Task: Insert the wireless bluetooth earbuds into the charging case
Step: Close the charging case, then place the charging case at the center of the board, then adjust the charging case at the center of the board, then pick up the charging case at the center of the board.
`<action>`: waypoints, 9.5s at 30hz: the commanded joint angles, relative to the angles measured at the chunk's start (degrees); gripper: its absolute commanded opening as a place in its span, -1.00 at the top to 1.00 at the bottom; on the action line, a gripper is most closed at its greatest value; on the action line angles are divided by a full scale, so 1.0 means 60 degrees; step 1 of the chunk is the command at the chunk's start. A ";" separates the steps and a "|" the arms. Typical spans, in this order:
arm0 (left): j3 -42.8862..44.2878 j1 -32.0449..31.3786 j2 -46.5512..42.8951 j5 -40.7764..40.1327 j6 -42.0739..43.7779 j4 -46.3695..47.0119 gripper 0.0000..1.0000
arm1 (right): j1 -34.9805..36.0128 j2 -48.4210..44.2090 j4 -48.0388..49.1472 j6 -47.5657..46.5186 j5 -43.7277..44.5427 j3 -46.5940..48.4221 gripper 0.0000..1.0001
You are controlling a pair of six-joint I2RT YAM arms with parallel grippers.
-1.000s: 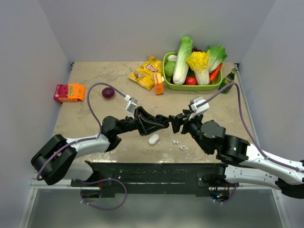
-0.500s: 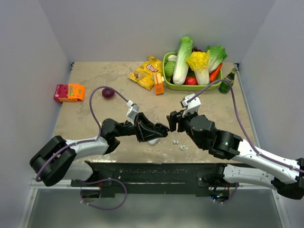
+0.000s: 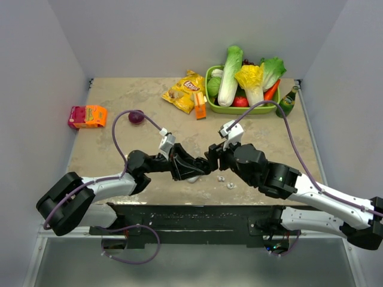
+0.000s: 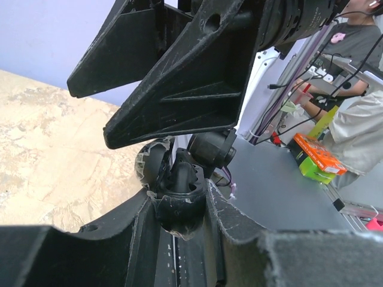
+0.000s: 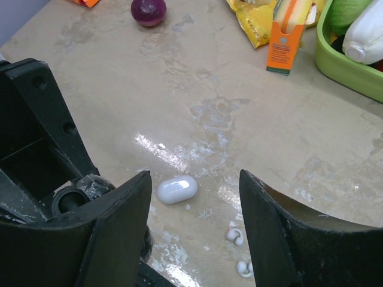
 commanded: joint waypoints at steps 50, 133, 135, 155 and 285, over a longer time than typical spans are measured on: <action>0.2117 0.2568 0.4053 -0.6155 -0.0551 -0.5866 0.67 | -0.0022 -0.0025 0.1207 0.1360 0.0709 -0.1841 -0.43; -0.2190 -0.0069 -0.0895 -0.9127 -0.1312 -0.7361 0.60 | 0.0593 0.5790 0.6450 0.2430 -0.2147 -0.3027 1.00; -0.2277 -0.0069 -0.0910 -0.9113 -0.1385 -0.7302 0.60 | 0.0593 0.5892 0.6626 0.2400 -0.2089 -0.2925 1.00; -0.2424 -0.0069 -0.0603 -0.8645 -0.1445 -0.6863 0.04 | 0.0169 0.6026 0.5207 0.2619 -0.0551 -0.3026 1.00; 0.6906 -0.3643 0.5887 -1.2965 -0.0771 -1.4758 -0.83 | -0.0008 -0.2061 0.0401 0.2209 0.1207 -0.2895 -0.33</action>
